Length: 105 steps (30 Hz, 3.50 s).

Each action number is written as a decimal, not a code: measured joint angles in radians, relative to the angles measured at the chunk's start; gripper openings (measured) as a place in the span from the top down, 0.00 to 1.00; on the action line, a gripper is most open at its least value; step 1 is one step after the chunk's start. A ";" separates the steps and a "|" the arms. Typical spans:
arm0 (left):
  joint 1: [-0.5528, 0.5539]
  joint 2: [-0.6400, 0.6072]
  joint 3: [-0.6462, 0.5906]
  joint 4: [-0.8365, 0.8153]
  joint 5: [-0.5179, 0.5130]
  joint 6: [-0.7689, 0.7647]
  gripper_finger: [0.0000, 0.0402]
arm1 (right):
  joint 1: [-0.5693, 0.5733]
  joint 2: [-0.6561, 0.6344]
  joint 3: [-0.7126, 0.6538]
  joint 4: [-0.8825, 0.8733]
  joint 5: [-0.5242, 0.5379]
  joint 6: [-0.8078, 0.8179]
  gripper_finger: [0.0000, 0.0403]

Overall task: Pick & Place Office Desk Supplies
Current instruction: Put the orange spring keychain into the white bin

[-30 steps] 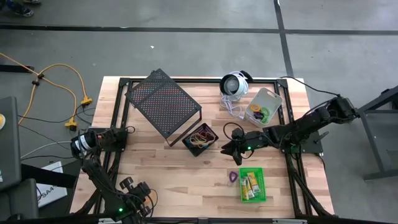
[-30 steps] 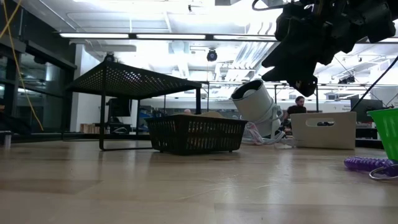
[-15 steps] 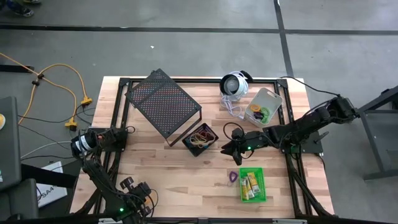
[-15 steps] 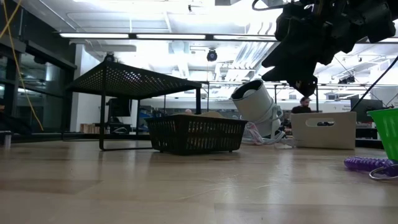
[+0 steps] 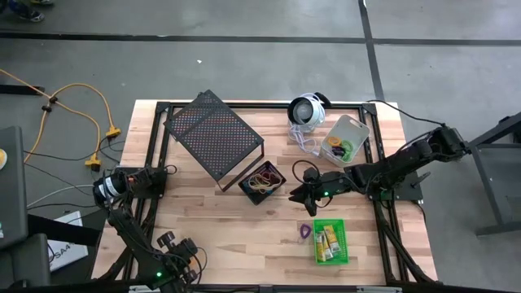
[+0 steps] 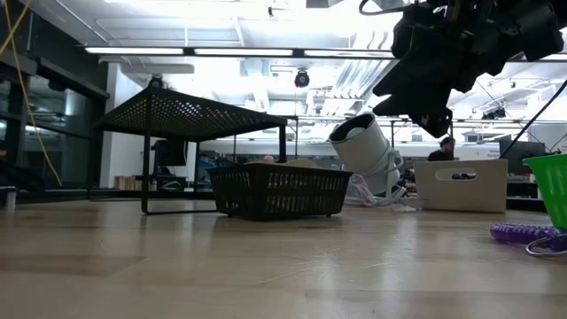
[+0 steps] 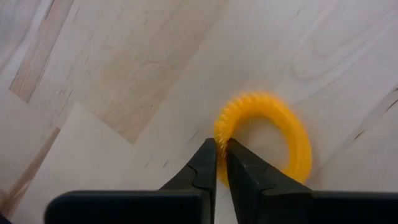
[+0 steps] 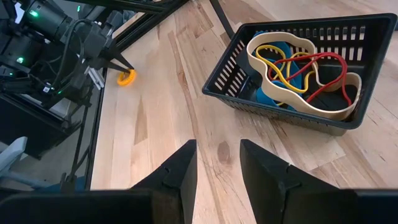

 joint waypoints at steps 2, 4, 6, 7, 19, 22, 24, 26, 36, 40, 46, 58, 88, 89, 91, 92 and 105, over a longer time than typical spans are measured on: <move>0.000 0.000 0.000 0.000 -0.004 0.000 0.98 | 0.000 0.000 0.000 0.000 0.000 0.000 0.73; -0.001 0.000 0.000 0.000 -0.006 0.000 0.99 | 0.000 0.000 0.000 0.000 0.000 0.000 0.73; 0.000 0.000 0.001 0.000 -0.006 0.000 0.99 | 0.000 0.000 0.000 0.000 0.000 0.000 0.73; 0.000 0.000 0.001 0.000 -0.009 0.000 0.99 | 0.000 0.000 0.000 0.000 0.000 0.000 0.73; 0.029 -0.062 0.000 -0.007 -0.285 0.086 0.99 | 0.000 0.000 0.000 0.000 0.000 0.000 0.73; 0.059 -0.087 0.000 -0.005 -0.342 0.147 0.99 | 0.000 0.000 0.000 0.000 0.000 0.000 0.73; 0.082 -0.104 0.000 -0.001 -0.366 0.197 0.99 | 0.000 0.000 0.000 0.000 0.000 0.000 0.73; 0.101 -0.129 0.000 0.007 -0.396 0.248 0.99 | 0.000 0.000 0.000 0.000 0.000 0.000 0.73; 0.166 -0.232 0.002 0.214 -0.515 0.633 0.99 | 0.000 0.000 0.000 0.000 0.000 0.000 0.73; 0.191 -0.232 0.002 0.286 -0.511 0.743 0.99 | 0.000 0.000 0.000 0.000 0.000 0.000 0.73; 0.244 -0.232 0.002 0.353 -0.488 0.866 0.99 | 0.000 0.000 0.000 0.000 0.000 0.000 0.73; 0.553 -0.232 0.002 0.515 -0.331 1.256 0.99 | 0.000 0.000 0.000 0.000 0.000 0.000 0.73; 0.827 -0.225 0.002 0.664 -0.140 1.528 0.99 | 0.000 0.000 0.000 0.000 0.001 0.000 0.73; 0.827 -0.225 0.002 0.674 -0.140 1.537 0.99 | 0.000 0.000 0.000 0.000 0.003 0.000 0.73; 0.827 -0.225 0.002 0.697 -0.140 1.548 0.99 | 0.000 0.000 0.000 0.000 0.003 0.000 0.73; 0.827 -0.225 0.002 0.709 -0.141 1.548 0.99 | 0.000 0.000 0.000 0.001 0.004 0.000 0.73; 0.827 -0.225 0.002 0.759 -0.158 1.652 0.99 | 0.000 0.000 0.000 0.017 0.000 0.001 0.73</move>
